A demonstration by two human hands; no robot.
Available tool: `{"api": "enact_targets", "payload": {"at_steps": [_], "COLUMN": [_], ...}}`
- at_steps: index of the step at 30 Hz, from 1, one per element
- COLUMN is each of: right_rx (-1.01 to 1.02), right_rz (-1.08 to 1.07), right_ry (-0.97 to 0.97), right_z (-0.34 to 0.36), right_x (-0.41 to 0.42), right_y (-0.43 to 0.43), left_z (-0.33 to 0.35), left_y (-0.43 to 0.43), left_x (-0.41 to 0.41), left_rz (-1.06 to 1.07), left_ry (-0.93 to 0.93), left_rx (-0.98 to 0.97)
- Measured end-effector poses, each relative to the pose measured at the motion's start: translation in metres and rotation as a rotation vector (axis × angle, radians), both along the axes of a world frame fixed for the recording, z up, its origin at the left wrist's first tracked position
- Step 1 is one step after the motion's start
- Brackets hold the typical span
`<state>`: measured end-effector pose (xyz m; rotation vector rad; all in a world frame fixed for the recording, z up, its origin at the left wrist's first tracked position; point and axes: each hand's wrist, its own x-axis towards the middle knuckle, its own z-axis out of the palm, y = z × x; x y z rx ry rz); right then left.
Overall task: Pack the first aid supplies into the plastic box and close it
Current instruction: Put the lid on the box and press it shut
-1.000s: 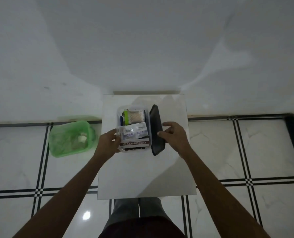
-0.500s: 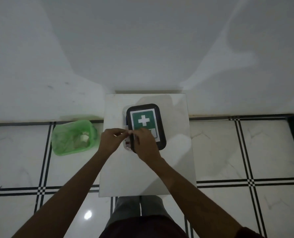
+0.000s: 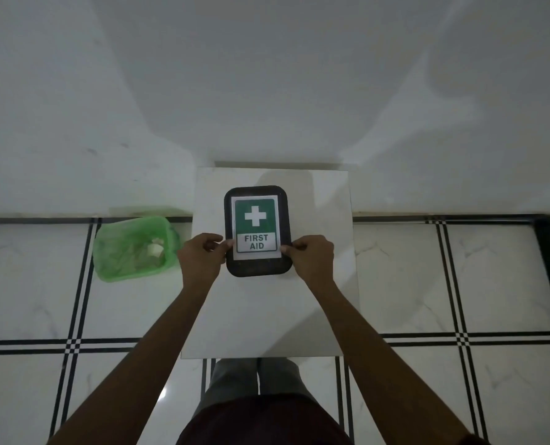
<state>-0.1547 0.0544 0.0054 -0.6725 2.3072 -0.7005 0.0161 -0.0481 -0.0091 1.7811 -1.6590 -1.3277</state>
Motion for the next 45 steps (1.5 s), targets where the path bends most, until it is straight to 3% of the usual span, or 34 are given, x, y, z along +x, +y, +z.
{"api": "enact_targets", "payload": {"at_steps": [6,9,11,17,20,26,33,42,45], "right_rx": [-0.012,-0.005,0.039,0.146,0.069,-0.227,-0.283,-0.365,-0.390], "right_rz": [-0.018,-0.048,-0.044,0.147,0.137,-0.166,-0.252,-0.360,-0.273], "right_ry": [0.066,0.025,-0.007,-0.119,-0.136,-0.062,-0.061,-0.090,0.005], "right_z": [-0.004,-0.007,-0.008,0.002,-0.014,-0.028,-0.048,-0.052,-0.050], "right_x": [0.006,0.004,0.002,-0.010,-0.011,-0.015,-0.022,-0.018,-0.017], "right_y": [-0.003,-0.005,-0.008,-0.030,-0.061,-0.092,-0.109,-0.111,-0.110], "left_z": [-0.007,-0.016,-0.022,-0.020,-0.025,-0.031,-0.048,-0.053,-0.043], "left_y": [-0.003,0.003,0.011,0.031,0.015,-0.051,-0.064,-0.068,-0.064], "left_x": [0.000,0.000,-0.003,-0.033,-0.038,-0.059,-0.070,-0.072,-0.074], "left_rz": [-0.026,-0.002,-0.037,-0.056,-0.037,0.053,0.195,0.257,0.187], "left_ry": [0.001,0.018,-0.036,-0.121,-0.129,-0.023,0.121,0.068,0.027], "left_rx": [0.005,0.074,0.005,-0.058,-0.087,-0.150,-0.156,-0.262,-0.250]}}
